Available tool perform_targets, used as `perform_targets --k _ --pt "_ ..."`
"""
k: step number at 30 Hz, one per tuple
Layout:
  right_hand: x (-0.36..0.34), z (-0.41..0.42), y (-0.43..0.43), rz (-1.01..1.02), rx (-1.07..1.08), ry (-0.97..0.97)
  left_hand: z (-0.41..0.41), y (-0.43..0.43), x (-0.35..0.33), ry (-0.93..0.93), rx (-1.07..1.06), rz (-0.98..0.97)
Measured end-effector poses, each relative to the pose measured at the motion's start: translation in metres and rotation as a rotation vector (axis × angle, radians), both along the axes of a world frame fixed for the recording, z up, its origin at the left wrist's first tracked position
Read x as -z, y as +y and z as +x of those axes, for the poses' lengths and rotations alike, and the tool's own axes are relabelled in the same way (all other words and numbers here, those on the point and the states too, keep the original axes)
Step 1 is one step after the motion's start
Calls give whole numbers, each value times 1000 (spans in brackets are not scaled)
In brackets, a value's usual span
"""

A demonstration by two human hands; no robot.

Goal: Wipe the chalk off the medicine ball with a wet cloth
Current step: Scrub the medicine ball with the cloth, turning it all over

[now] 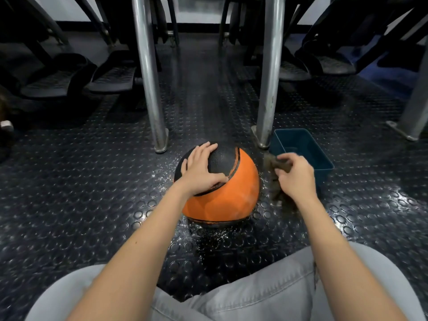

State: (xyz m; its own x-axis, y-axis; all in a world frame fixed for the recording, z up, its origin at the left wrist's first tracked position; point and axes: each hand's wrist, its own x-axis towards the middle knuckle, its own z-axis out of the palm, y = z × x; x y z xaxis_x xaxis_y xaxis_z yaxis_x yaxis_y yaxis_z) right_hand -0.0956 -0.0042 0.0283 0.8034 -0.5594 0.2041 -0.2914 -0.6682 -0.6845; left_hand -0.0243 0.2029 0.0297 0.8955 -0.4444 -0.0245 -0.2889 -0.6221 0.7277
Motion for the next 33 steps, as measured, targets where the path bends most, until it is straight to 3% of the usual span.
perform_targets --k 3,6,8,10,12,15,17,21,23,26,28,31,33 --pt "-23 -8 14 223 -222 -340 -5 3 6 -40 18 7" --pt "-23 -3 21 295 -450 -260 -9 9 7 -62 51 -33" --pt "-6 4 16 191 -380 -44 -7 14 6 -56 96 -49" --pt "3 6 4 -20 -161 89 -3 17 5 -35 130 -98" --pt "0 2 1 -59 -47 -14 -1 18 5 18 137 -196" --pt "-17 -1 17 102 -284 -288 -4 15 12 14 91 -377" --pt "-13 0 24 122 -407 -202 -5 14 14 -13 87 -416" --pt "-1 3 -5 -111 -111 182 -5 15 11 26 213 -369" --pt "-7 -2 -8 -38 -79 63 -3 15 9 31 245 -362" --pt "-29 -10 17 258 -344 -196 -1 13 10 29 253 -392" --pt "-20 -10 22 187 -431 -102 2 10 8 51 260 -398" --pt "-2 3 1 -40 -194 93 9 4 3 68 290 -350" --pt "2 4 -9 -64 -88 125 10 -1 3 74 322 -333"
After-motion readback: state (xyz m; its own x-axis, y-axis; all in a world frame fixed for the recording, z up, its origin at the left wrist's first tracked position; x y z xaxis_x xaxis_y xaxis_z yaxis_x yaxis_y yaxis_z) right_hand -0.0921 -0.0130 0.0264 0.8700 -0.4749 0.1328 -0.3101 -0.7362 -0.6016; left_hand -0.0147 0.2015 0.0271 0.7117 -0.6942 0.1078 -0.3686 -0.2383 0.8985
